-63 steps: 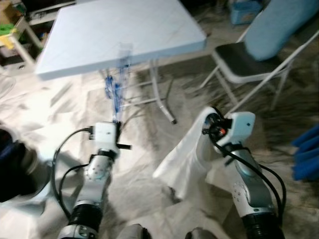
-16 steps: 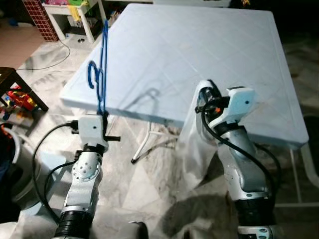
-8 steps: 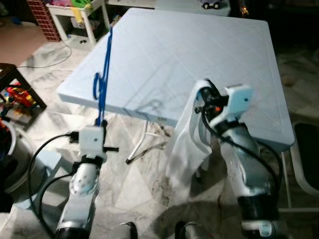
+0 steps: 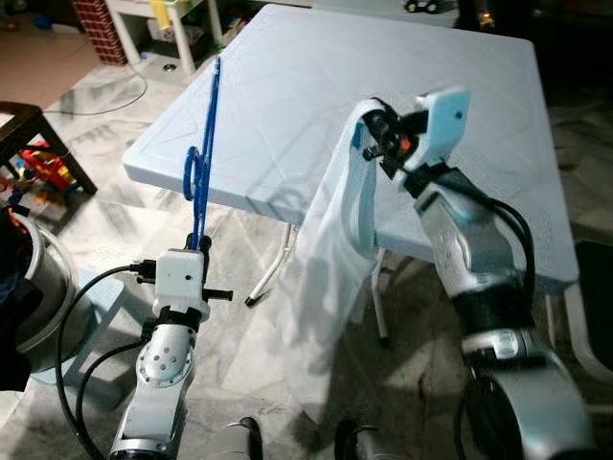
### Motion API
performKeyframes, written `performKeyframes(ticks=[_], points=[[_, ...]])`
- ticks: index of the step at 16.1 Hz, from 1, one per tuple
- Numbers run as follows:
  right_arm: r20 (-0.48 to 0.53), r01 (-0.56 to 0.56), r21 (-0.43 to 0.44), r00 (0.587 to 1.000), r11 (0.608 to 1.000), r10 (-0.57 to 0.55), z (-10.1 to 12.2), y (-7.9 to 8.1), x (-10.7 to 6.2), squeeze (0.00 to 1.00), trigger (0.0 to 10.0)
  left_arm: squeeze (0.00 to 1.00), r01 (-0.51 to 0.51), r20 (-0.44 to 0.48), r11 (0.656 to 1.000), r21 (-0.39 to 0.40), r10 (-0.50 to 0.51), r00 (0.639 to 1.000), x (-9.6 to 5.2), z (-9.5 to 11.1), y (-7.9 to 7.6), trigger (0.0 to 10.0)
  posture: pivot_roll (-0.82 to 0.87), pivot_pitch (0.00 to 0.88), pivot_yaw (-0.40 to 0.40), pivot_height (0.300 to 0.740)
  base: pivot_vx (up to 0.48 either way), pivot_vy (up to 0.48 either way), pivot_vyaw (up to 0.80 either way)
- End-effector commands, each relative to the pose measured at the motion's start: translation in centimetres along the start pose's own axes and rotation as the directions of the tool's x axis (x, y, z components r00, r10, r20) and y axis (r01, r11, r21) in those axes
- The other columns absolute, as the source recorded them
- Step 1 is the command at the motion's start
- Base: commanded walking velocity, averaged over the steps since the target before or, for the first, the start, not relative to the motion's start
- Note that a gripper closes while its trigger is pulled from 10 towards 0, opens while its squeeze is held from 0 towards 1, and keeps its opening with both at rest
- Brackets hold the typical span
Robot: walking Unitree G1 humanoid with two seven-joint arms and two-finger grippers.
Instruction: Hang hanger
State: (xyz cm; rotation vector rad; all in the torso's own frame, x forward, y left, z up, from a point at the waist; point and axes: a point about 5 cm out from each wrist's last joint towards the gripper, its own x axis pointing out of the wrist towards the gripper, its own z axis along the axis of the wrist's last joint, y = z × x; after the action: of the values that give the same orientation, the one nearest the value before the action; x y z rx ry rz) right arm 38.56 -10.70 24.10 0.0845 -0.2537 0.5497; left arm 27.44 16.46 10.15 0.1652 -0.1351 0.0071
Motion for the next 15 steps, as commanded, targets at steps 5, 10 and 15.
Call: performKeyframes(ticks=[5,10,15], points=[[-0.12,0.117,0.111,0.987,0.987,-0.104,2.0,-2.8,2.9,0.0,10.0,0.0,0.012,0.008,1.0,-0.009,-0.011,1.0,-0.6,0.5,-0.3,10.0,0.11,0.233,-0.038,0.74,0.0,0.0,0.0],[0.036,0.428,-0.076,0.904,0.901,-0.427,11.1,-7.6,2.9,0.0,10.0,0.0,0.007,0.002,1.0,-0.012,-0.007,1.0,-1.1,0.7,-0.1,10.0,0.14,0.239,-0.044,0.74,0.0,0.0,0.0],[0.515,0.679,-0.401,0.722,0.615,-0.461,24.7,-8.1,0.6,0.0,10.0,0.0,-0.018,0.005,1.0,0.004,0.018,1.0,-1.2,1.0,0.4,10.0,0.16,0.237,-0.037,0.74,0.0,0.0,0.0]])
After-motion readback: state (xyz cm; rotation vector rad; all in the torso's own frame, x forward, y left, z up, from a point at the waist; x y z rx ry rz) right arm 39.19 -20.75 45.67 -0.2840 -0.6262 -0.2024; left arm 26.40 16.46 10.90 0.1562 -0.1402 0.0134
